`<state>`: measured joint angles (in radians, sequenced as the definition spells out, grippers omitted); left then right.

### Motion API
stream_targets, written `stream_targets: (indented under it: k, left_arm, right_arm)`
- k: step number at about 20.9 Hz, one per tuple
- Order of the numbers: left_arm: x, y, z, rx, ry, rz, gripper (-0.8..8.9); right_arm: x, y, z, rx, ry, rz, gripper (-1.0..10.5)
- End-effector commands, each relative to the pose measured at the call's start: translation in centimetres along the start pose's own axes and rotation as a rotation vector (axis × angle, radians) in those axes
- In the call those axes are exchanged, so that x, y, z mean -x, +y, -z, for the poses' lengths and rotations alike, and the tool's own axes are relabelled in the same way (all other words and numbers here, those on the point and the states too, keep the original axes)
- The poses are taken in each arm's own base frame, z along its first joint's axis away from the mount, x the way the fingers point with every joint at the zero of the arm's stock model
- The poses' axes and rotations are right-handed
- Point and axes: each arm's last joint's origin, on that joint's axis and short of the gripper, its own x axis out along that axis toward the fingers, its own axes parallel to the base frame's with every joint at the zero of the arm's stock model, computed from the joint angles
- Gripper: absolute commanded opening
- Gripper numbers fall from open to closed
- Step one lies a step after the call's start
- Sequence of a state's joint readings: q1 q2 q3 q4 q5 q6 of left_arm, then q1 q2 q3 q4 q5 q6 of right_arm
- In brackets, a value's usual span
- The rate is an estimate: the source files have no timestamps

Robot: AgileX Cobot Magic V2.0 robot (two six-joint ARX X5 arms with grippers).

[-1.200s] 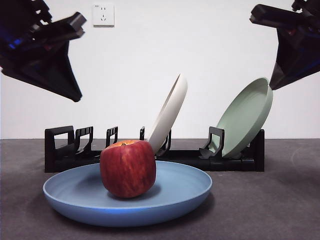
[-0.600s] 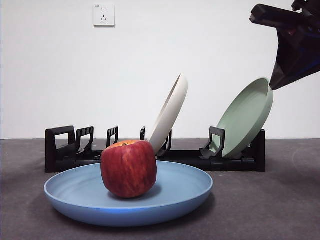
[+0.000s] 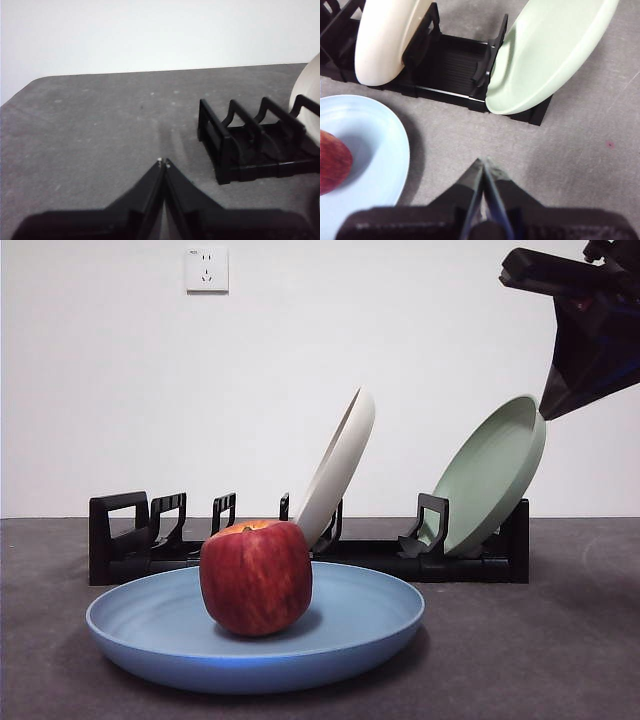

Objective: Take the blue plate from the plate rack,put the plate on the table,take the apple from the table,put the apple in the plate

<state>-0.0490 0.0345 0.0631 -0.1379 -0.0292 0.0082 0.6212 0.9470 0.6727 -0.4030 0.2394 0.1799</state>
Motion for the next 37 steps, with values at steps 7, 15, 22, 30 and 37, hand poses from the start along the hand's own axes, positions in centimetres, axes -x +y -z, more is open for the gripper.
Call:
stream_targets:
  k: [7,15,22,30,37]
  left_arm:
    - [-0.1,0.4,2.0,0.041,0.1,-0.036,-0.01]
    - [-0.1,0.4,2.1,0.039,0.105,-0.037,-0.01]
    - [-0.1,0.4,2.1,0.039,0.105,-0.037,-0.01]
    - [-0.1,0.4,2.1,0.039,0.105,-0.037,-0.01]
    - [-0.1,0.4,2.1,0.039,0.105,-0.037,-0.01]
  right_arm:
    - [-0.1,0.0,0.2,-0.01,0.001,0.003,0.0]
    - [-0.1,0.0,0.2,-0.01,0.001,0.003,0.0]
    - [-0.1,0.0,0.2,-0.01,0.001,0.002,0.0]
    - [3.9,-3.4,0.7,-0.03,-0.183,0.112,0.0]
    - [4.7,-6.3,7.3,-0.167,-0.53,0.207,0.0]
